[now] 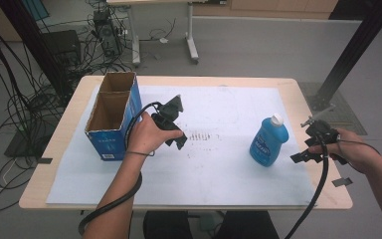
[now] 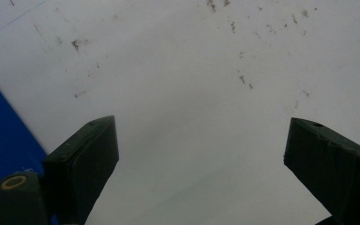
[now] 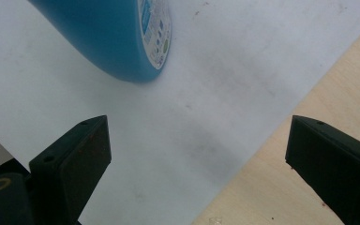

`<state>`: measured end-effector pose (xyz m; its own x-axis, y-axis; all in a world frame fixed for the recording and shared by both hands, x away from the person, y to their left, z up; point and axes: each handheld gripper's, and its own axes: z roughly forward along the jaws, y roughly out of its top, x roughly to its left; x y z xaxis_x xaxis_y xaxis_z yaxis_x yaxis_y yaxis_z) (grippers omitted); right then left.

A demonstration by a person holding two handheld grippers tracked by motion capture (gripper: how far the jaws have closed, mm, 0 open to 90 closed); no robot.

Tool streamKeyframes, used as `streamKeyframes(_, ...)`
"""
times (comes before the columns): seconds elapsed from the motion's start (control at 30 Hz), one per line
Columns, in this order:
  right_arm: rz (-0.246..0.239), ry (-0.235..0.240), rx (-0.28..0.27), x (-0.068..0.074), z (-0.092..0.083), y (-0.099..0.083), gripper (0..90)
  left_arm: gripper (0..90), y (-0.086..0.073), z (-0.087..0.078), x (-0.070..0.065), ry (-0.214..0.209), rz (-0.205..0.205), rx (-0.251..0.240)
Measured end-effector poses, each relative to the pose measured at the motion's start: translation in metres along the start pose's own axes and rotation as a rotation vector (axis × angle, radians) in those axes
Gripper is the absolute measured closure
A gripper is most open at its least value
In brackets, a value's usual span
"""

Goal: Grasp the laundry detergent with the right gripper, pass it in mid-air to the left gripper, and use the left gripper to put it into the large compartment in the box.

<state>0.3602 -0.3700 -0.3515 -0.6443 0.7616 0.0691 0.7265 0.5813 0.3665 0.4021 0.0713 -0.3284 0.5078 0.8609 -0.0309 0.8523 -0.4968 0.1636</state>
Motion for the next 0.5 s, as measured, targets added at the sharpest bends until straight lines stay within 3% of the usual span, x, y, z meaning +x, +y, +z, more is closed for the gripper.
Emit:
streamKeyframes(0.13, -0.006, 0.005, -0.008, 0.005, 0.0, -0.004, 6.6, 10.7, -0.006, 0.001, -0.002, 0.01, -0.001, -0.008)
streamKeyframes(0.5, -0.021, 0.002, -0.055, 0.022, -0.001, -0.017, 6.0, 10.0, -0.021, 0.002, -0.008, -0.013, 0.0, -0.044)
